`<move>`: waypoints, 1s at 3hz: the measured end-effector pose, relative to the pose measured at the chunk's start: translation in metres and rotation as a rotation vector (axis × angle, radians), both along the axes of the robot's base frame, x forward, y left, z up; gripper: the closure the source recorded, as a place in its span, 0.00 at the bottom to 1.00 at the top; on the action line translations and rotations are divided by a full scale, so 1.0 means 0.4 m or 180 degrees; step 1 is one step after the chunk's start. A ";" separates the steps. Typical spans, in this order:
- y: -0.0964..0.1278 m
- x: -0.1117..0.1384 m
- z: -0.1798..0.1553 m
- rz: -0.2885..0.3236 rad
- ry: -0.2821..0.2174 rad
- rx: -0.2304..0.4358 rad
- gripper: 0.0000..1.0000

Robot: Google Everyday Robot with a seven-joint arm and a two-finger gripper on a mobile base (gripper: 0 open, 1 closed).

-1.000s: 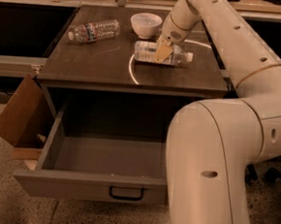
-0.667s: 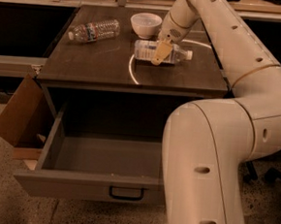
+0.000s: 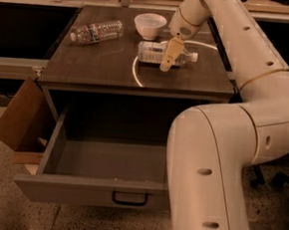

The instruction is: Pick blue plastic bottle from top drawer and place on counter

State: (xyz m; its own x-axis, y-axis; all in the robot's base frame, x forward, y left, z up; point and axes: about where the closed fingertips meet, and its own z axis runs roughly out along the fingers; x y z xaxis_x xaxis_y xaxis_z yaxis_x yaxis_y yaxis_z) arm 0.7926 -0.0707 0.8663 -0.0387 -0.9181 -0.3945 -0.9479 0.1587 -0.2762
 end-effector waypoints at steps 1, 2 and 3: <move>-0.042 -0.038 0.051 0.0148 -0.0020 0.0052 0.00; -0.106 -0.077 0.107 0.0216 -0.0088 0.0102 0.00; -0.177 -0.109 0.158 0.0195 -0.0186 0.0179 0.00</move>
Offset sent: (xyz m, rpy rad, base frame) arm -0.0247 -0.0955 0.0981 0.0392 -0.0292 0.0973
